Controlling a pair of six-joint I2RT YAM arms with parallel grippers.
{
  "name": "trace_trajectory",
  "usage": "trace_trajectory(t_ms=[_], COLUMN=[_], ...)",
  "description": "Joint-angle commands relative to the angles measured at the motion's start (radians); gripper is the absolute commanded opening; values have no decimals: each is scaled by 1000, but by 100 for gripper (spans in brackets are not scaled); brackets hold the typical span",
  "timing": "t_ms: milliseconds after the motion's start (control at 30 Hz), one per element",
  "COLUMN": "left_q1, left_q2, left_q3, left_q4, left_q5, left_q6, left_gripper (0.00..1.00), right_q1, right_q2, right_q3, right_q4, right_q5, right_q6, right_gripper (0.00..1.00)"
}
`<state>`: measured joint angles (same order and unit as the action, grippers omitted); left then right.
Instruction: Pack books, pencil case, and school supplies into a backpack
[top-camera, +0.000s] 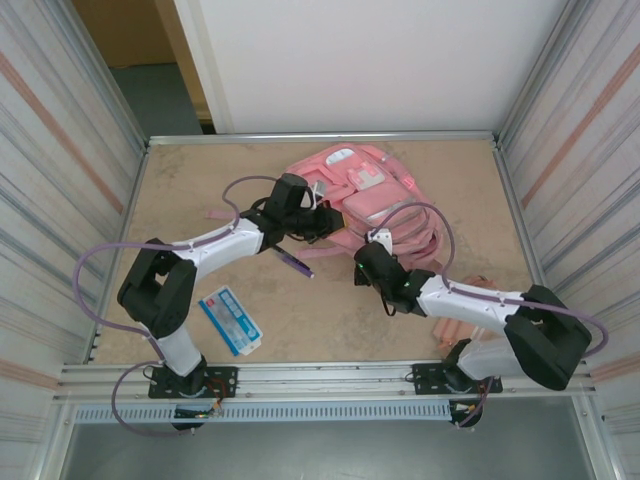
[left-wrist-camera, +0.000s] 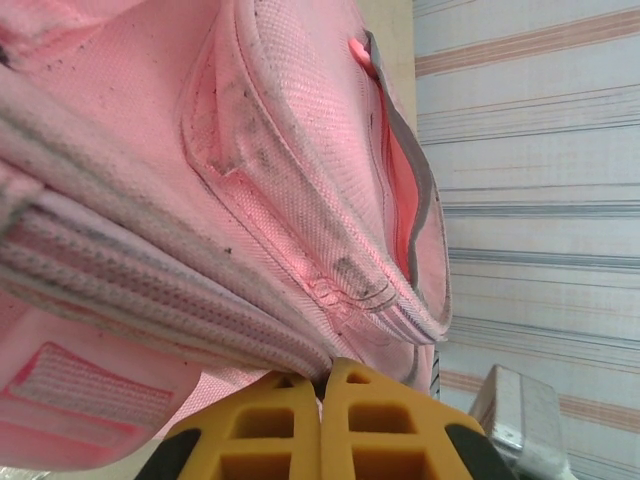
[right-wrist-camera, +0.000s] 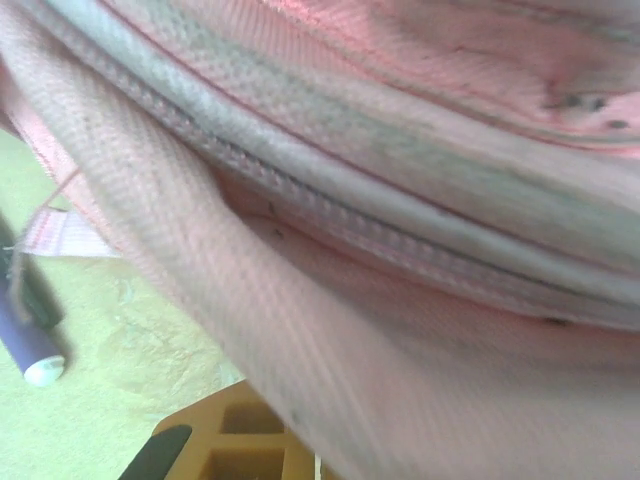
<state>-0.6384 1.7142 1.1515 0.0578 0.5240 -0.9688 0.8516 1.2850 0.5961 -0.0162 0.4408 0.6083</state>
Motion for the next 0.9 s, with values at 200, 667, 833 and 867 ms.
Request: trace_trajectory(t_ms=[200,667,833,867], left_q1=[74,159,189,192], left_q2=[6,70,109,123], left_q3=[12,26,67,94], left_q4=[103,63,35,1], left_q5=[82,78,75,69], left_q6=[-3,56,70,85], left_gripper=[0,0,0,0], right_q1=[-111,-289,-334,-324], right_q2=[-173,-268,-167,-145], right_q3=[-56,-82,-80,-76], right_q4=[-213,-308,-187,-154], right_q5=[-122,-323,-544,-590], right_q6=[-40,-73,-122,-150], right_gripper=[0,0,0,0])
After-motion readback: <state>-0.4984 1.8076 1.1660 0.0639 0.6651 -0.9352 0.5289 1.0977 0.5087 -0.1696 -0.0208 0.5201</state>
